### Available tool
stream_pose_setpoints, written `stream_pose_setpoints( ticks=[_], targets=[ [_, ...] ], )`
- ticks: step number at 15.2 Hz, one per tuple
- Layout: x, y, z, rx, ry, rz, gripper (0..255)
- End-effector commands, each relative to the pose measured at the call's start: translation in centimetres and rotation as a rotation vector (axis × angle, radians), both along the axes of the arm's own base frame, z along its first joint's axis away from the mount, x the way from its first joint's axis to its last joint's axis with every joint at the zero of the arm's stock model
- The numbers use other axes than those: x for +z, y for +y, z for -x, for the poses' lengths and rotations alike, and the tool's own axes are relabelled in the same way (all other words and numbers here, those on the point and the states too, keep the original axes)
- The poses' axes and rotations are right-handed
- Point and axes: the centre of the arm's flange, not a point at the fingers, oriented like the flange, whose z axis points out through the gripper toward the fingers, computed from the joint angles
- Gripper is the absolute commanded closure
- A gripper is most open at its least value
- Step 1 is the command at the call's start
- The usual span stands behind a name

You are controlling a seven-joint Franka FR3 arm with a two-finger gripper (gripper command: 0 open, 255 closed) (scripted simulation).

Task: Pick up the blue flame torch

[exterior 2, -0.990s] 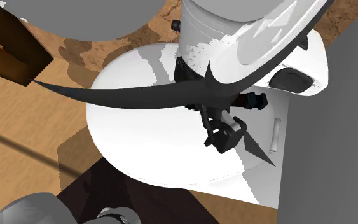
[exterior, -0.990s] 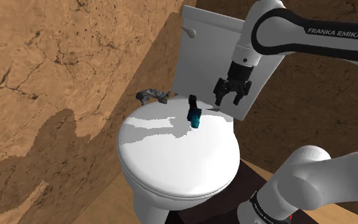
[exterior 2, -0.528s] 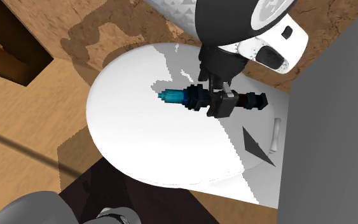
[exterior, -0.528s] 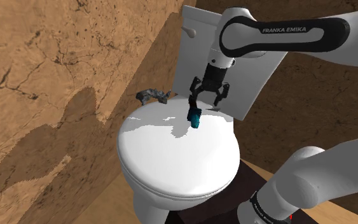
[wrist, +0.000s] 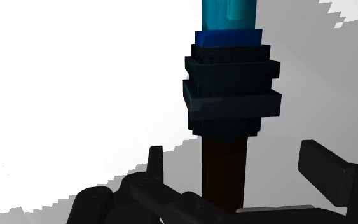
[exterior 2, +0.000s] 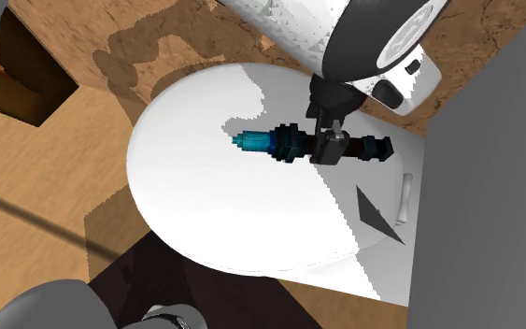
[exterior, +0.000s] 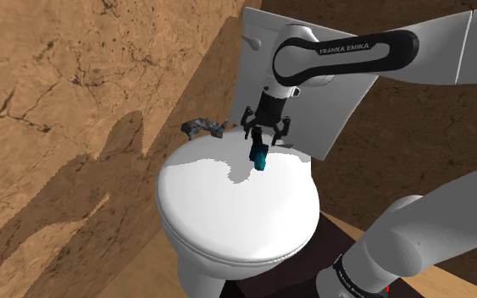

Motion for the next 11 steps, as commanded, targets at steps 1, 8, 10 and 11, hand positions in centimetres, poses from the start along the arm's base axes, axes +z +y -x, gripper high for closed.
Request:
stream_pose_setpoints(
  ticks=[1, 8, 10, 11],
  targets=[
    [-1.07, -0.07, -0.03, -0.001, 0.0, 0.0, 0],
    [-1.85, 0.03, -0.04, -0.001, 0.0, 0.0, 255],
    [-1.84, 0.03, -0.04, -0.001, 0.0, 0.0, 255],
    [-1.84, 0.03, -0.04, -0.001, 0.0, 0.0, 255]
  ],
)
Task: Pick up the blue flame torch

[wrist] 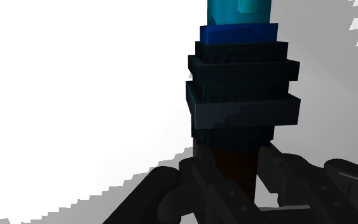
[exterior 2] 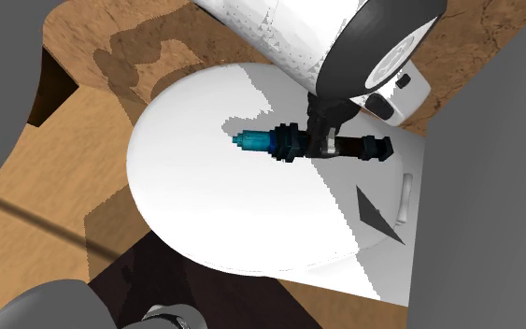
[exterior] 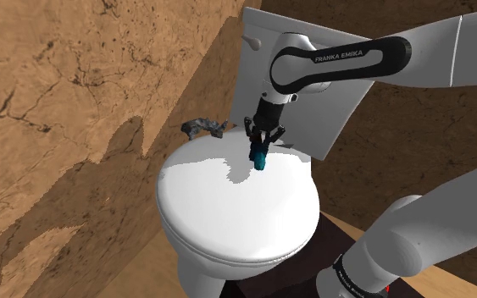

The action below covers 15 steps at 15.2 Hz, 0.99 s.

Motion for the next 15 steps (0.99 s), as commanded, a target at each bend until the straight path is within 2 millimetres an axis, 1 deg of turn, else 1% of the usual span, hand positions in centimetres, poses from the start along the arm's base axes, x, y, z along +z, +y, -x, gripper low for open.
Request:
stream_pose_setpoints(
  ticks=[1, 3, 15],
  targets=[
    [0.0, 0.0, 0.0, 0.0, 0.0, 0.0, 255],
    [-0.1, -0.1, 0.0, 0.0, 0.0, 0.0, 255],
    [6.3, -0.1, 0.0, 0.0, 0.0, 0.0, 255]
  ],
)
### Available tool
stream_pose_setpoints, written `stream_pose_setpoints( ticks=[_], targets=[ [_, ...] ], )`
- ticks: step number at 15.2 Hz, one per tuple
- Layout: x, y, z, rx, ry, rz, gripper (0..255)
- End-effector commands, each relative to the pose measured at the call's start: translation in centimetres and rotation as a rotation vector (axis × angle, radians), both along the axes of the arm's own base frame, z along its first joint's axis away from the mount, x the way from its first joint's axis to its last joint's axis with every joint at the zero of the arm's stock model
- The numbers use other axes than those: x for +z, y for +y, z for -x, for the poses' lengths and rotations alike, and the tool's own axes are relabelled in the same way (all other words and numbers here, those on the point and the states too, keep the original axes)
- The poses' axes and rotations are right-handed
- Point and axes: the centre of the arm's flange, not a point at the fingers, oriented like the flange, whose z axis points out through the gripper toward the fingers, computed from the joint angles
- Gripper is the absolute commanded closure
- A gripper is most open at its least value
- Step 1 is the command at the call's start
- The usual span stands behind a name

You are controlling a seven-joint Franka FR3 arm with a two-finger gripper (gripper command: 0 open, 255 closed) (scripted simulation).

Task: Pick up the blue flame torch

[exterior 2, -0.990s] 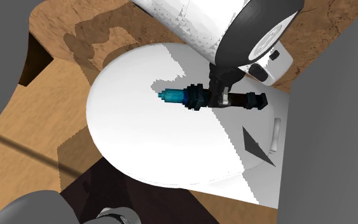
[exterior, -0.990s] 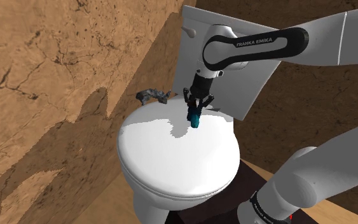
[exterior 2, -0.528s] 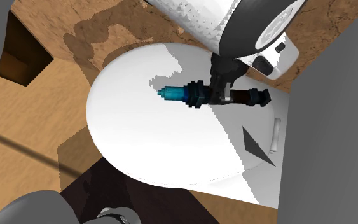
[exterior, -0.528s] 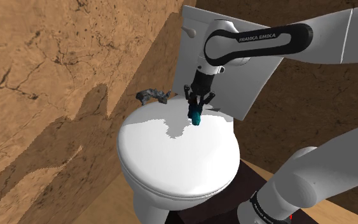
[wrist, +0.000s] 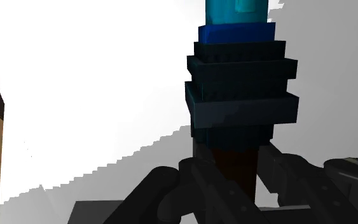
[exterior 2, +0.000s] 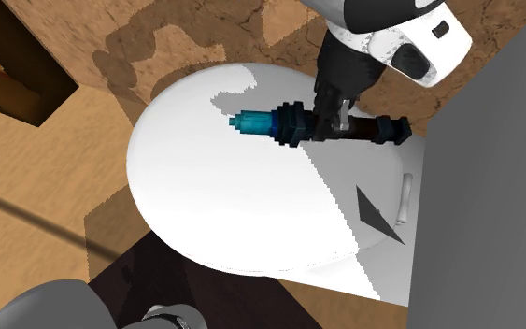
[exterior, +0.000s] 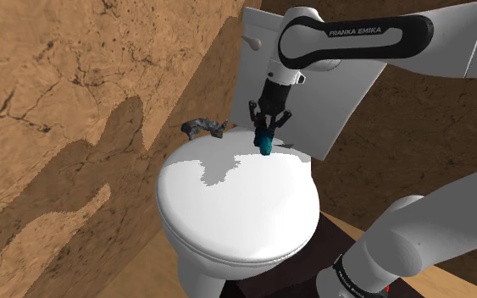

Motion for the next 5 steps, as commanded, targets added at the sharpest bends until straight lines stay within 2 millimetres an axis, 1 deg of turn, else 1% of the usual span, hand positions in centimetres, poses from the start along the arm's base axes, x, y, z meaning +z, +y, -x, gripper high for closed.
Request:
stream_pose_setpoints(
  ticks=[1, 3, 5],
  targets=[
    [1.1, 0.1, 0.1, 0.0, 0.0, 0.0, 255],
    [2.1, 0.1, 0.1, 0.0, 0.0, 0.0, 255],
    [2.2, 0.1, 0.1, 0.0, 0.0, 0.0, 255]
  ],
)
